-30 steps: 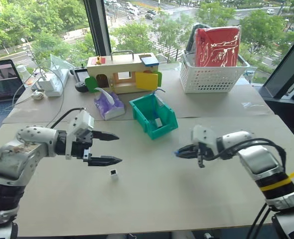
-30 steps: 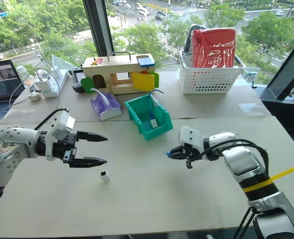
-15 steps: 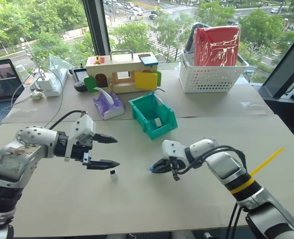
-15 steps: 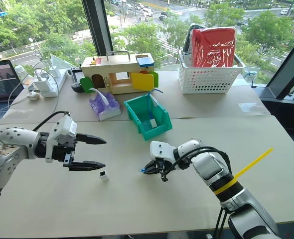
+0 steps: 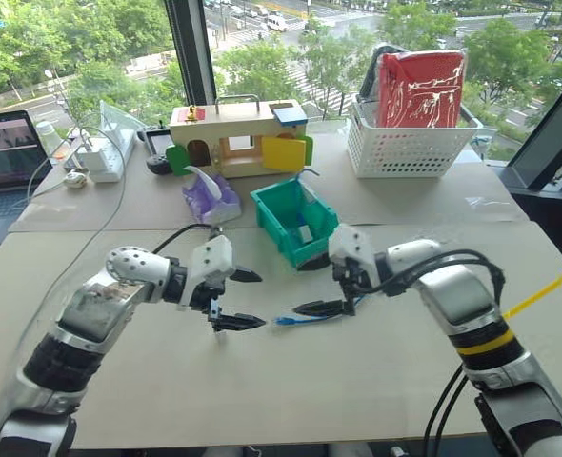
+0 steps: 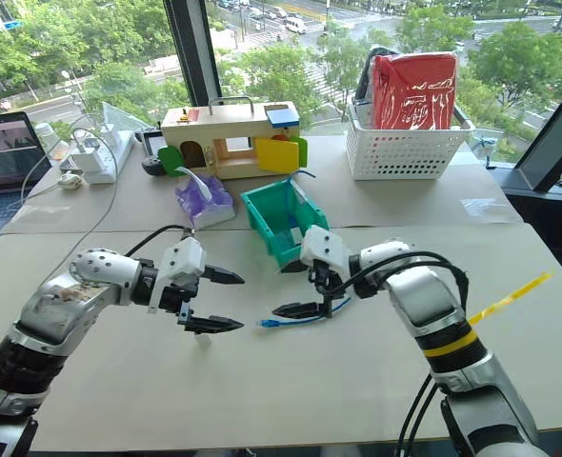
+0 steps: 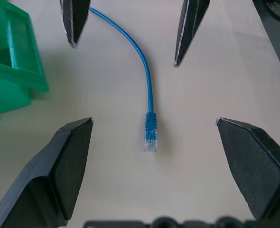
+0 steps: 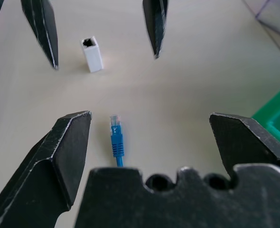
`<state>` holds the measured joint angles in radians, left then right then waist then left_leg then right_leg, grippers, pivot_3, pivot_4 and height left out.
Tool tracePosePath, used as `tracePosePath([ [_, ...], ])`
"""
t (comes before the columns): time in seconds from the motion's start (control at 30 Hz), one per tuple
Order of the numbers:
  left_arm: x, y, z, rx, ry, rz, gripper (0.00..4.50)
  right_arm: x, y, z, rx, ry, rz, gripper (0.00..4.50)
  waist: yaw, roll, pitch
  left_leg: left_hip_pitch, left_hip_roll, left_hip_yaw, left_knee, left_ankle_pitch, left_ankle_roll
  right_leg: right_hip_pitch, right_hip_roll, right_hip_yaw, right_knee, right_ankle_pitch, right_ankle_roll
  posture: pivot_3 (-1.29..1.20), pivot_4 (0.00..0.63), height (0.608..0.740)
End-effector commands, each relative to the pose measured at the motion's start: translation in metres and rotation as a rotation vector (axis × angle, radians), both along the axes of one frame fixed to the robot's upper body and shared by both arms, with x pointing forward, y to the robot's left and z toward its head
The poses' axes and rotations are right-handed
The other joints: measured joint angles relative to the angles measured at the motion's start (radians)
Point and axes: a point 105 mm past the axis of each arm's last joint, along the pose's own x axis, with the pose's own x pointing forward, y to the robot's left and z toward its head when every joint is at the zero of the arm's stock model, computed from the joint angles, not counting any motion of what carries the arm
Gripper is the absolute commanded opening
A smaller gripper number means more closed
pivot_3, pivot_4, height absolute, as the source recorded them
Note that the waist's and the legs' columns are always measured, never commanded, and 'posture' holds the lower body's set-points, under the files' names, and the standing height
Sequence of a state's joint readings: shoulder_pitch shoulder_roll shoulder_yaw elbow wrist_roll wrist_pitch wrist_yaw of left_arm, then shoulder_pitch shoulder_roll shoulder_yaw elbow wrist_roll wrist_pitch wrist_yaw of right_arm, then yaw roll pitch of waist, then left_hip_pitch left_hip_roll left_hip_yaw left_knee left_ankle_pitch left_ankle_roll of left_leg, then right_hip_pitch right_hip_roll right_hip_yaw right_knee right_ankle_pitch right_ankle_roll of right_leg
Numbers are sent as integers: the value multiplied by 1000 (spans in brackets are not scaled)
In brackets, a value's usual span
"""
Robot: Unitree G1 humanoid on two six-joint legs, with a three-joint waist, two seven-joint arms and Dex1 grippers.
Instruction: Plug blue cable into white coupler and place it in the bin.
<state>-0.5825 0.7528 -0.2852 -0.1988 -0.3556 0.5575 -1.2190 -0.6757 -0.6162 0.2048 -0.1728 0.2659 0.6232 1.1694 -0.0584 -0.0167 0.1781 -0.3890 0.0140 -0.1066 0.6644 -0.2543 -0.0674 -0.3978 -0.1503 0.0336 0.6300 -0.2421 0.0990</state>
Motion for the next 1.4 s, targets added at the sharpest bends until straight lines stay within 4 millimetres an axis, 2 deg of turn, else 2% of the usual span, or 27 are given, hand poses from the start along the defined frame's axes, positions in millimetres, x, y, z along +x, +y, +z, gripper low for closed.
tracePosePath([
  [0.03,3,-1,-18,107,-20,-46,4484,-4,-12,19,24,-63,-64,4435,0,0,0,0,0,0,0,0,0,0,0,0,0,0,0,0,150,740],
  [0.2,23,-10,-36,111,-65,-14,4484,-6,-31,26,44,-115,-169,4435,11,0,0,-1,0,0,0,0,0,0,0,0,-1,0,0,0,150,740],
  [0.3,21,-15,-47,95,-41,-41,4484,-4,-55,30,25,-139,-248,4435,14,0,0,-2,-1,0,0,0,0,0,0,1,-1,0,0,0,150,740],
  [0.37,18,-19,-50,74,-21,-51,4484,-4,-64,34,13,-156,-278,4435,15,0,0,-2,0,0,0,0,0,-1,0,1,-1,0,0,0,150,740],
  [0.57,15,-22,-56,71,4,-56,4484,-3,-68,36,11,-174,-298,4435,12,0,0,-1,0,0,0,0,0,-2,0,1,-2,0,0,0,150,740],
  [0.7,11,-16,-67,125,33,-59,3405,-1,-69,36,7,-184,-304,4500,13,0,0,-1,0,0,0,0,0,-1,0,2,-2,0,0,0,150,740],
  [0.77,9,-11,-70,144,49,-55,2519,-1,-69,36,6,-184,-306,4500,12,0,0,-1,0,0,0,0,0,-1,0,2,-2,0,0,0,150,740],
  [0.87,9,-1,-73,169,54,-30,1593,0,-70,37,4,-187,-307,4500,11,0,0,0,0,0,0,0,0,-1,0,2,-2,0,0,0,150,740],
  [1.0,15,-2,-68,135,32,2,107,1,-68,36,23,-162,-326,4500,11,0,0,0,0,0,0,0,0,-1,0,2,-2,0,0,0,150,740],
  [1.07,16,-12,-57,67,-8,-13,37,-3,-67,41,107,-99,-344,4500,12,0,0,0,0,0,0,0,0,-1,0,2,-2,0,0,0,150,740],
  [1.13,20,-25,-40,-46,-13,10,37,-8,-74,52,200,-43,-370,4500,14,0,0,0,0,0,0,0,0,-1,0,2,-2,0,0,0,150,740],
  [1.23,23,-35,-25,-135,-22,30,37,-11,-87,66,249,-30,-416,4500,20,0,0,-3,-1,0,1,1,0,0,0,2,-1,0,0,0,150,740],
  [1.4,27,-46,2,-282,-37,44,37,-26,-96,94,396,19,-421,4500,19,0,0,-2,-1,0,2,0,0,0,0,2,-2,0,0,0,150,740],
])
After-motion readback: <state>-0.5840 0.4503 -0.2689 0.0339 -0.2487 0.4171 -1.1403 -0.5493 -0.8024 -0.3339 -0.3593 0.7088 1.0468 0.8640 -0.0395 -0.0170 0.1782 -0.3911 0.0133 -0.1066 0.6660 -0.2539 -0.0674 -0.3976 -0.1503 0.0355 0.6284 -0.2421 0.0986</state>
